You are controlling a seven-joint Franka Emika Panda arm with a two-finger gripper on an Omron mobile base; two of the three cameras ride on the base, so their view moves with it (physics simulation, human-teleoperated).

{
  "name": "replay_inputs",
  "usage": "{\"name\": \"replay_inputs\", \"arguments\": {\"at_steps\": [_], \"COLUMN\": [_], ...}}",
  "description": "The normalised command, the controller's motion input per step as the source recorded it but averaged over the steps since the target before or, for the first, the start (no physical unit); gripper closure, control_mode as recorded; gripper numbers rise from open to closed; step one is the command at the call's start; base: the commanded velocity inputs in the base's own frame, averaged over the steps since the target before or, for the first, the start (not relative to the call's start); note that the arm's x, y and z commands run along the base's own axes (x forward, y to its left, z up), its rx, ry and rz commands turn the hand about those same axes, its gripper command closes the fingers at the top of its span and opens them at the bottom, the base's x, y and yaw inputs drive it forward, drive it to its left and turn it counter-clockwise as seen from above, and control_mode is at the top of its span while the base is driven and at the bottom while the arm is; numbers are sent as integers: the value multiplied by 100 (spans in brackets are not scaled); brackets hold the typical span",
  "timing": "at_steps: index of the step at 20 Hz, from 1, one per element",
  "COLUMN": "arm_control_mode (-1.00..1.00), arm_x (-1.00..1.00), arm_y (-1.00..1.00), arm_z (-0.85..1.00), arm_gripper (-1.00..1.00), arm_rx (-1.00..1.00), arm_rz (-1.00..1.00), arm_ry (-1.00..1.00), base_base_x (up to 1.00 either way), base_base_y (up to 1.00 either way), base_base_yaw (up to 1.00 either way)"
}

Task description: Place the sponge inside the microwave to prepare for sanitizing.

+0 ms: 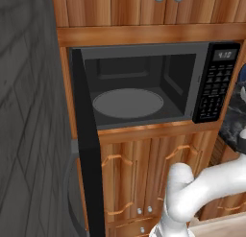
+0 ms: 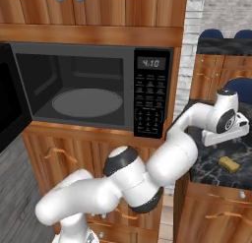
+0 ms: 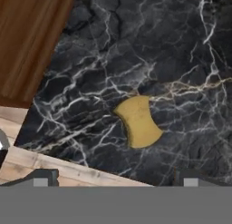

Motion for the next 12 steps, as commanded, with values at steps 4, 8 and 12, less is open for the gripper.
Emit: {"name": "replay_inputs", "arguments": {"at_steps": [4,8,12], "arm_control_mode": [-100,-100,-100], "arm_x": [24,20,23], "arm_y": [-60,-35,-12], "arm_z": [-14,-14,-28], "arm_gripper": [-100,-100,-100], "arm_rx": [0,3,4], "arm_rz": [0,1,8], "arm_ry": [6,4,0], "base_base_x": [0,0,0], "base_base_y": [0,0,0], "base_base_yaw": [0,0,0]}}
